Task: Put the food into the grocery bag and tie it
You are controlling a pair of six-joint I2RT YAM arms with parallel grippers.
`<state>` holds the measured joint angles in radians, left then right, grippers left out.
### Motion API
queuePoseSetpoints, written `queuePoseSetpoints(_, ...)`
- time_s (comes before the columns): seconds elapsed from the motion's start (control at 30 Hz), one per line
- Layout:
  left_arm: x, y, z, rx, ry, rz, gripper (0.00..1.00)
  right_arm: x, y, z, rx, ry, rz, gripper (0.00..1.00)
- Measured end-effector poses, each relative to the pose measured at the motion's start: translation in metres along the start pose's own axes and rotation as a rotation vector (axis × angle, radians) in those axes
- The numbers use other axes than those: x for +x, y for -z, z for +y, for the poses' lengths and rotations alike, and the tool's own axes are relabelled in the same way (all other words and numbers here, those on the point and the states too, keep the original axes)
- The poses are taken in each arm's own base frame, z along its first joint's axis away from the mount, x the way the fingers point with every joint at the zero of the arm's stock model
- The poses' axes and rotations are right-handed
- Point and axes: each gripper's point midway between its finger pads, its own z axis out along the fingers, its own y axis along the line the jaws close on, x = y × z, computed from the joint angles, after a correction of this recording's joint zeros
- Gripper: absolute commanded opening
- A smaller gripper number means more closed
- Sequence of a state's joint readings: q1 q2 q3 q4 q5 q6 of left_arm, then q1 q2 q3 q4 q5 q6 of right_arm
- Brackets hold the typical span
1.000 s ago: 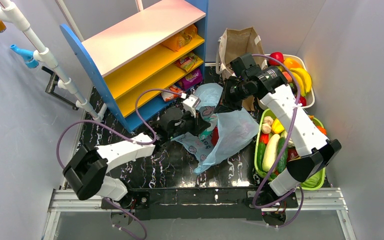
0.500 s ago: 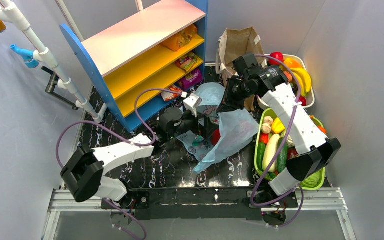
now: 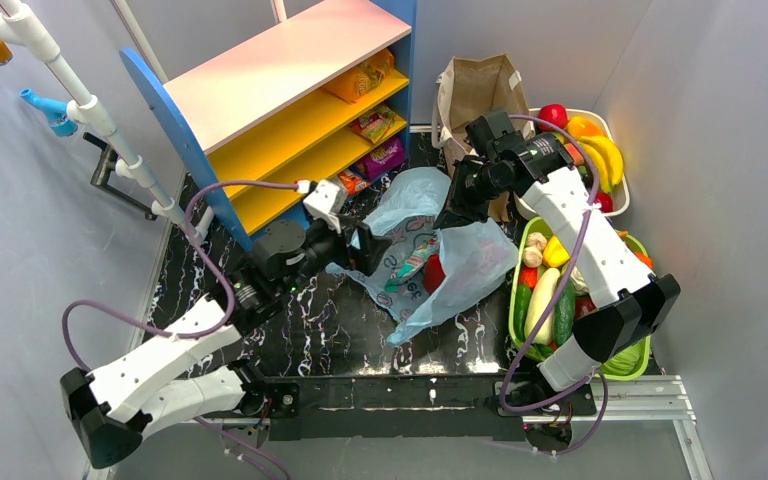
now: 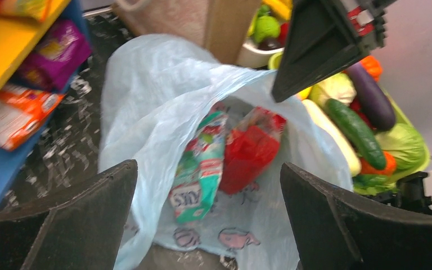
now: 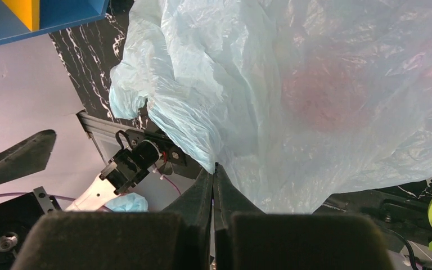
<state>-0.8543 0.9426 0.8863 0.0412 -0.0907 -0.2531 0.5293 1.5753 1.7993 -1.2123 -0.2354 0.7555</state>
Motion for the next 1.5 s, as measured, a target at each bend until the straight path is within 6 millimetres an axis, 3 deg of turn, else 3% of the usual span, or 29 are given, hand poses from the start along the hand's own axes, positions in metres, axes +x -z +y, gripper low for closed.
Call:
queuePoseSetpoints(0.1, 0.008, 0.019, 0.015, -0.068, -0.004, 0.020, 0.98, 0.001, -0.003, -0.001, 0.000, -0.002, 0.008, 0.01)
queuePoseSetpoints(0.2, 0.030, 0.032, 0.025, -0.100, -0.011, 0.069, 0.98, 0.002, -0.003, 0.000, -0.006, -0.002, 0.011, 0.01)
queuePoseSetpoints(0.33, 0.067, 0.037, 0.041, -0.155, -0.041, 0.167, 0.98, 0.002, -0.003, 0.001, -0.011, -0.003, 0.016, 0.01)
queuePoseSetpoints(0.5, 0.088, 0.036, 0.050, -0.178, -0.080, 0.212, 0.97, 0.005, -0.006, -0.001, -0.007, -0.014, 0.031, 0.01)
queuePoseSetpoints(0.63, 0.112, 0.030, 0.057, -0.183, -0.119, 0.270, 0.89, 0.009, -0.010, -0.003, -0.004, -0.025, 0.049, 0.01)
queuePoseSetpoints(0.8, 0.142, 0.022, 0.064, -0.194, -0.143, 0.346, 0.70, 0.013, -0.014, -0.007, 0.004, -0.037, 0.068, 0.01)
queuePoseSetpoints(0.87, 0.145, 0.018, 0.064, -0.188, -0.143, 0.342, 0.56, 0.016, -0.016, -0.011, 0.011, -0.045, 0.080, 0.01)
queuePoseSetpoints(0.97, 0.148, 0.011, 0.063, -0.182, -0.143, 0.340, 0.20, 0.020, -0.018, -0.013, 0.016, -0.054, 0.094, 0.01)
queuePoseSetpoints(1.07, 0.153, 0.005, 0.065, -0.186, -0.153, 0.349, 0.00, 0.020, -0.018, -0.012, 0.013, -0.054, 0.096, 0.01)
queuePoseSetpoints(1.33, 0.150, 0.013, 0.060, -0.164, -0.145, 0.361, 0.00, 0.020, -0.016, -0.008, -0.002, -0.044, 0.097, 0.01)
queuePoseSetpoints(1.5, 0.124, 0.036, 0.046, -0.128, -0.042, 0.274, 0.00, 0.019, -0.009, 0.005, -0.039, 0.004, 0.089, 0.01)
